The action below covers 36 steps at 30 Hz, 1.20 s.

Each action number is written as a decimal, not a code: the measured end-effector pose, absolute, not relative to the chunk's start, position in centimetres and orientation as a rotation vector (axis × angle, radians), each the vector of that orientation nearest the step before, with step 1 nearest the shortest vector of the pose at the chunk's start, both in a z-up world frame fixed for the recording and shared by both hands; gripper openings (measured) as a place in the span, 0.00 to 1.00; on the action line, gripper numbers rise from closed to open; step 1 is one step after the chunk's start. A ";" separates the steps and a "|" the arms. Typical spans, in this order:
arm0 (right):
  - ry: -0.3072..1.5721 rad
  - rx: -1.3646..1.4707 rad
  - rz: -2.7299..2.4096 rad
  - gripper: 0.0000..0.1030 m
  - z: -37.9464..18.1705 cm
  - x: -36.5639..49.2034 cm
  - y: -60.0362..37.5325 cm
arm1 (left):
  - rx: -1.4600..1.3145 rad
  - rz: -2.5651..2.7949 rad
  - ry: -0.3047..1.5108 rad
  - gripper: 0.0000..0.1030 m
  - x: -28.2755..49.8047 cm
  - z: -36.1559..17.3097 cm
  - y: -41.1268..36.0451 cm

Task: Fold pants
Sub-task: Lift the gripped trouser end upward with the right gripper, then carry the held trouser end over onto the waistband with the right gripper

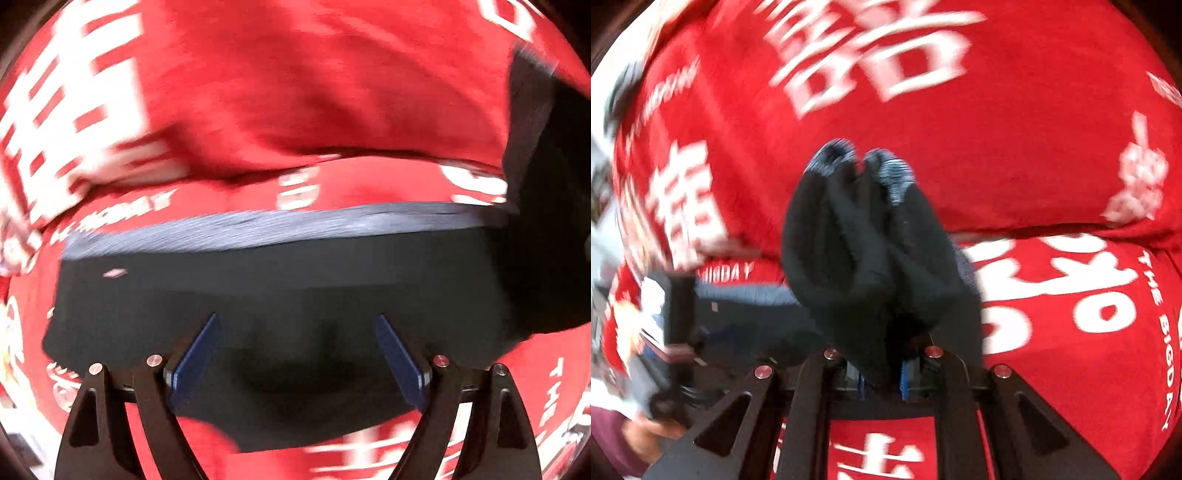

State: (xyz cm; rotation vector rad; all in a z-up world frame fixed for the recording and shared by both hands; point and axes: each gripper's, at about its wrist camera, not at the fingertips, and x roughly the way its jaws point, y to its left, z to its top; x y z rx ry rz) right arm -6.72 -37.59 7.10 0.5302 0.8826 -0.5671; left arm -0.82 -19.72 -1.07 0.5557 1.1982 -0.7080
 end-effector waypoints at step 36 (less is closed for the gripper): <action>0.718 1.575 -0.514 0.41 -8.0 -14.5 -38.8 | 0.443 -0.980 1.508 0.59 -1.3 -6.9 -22.7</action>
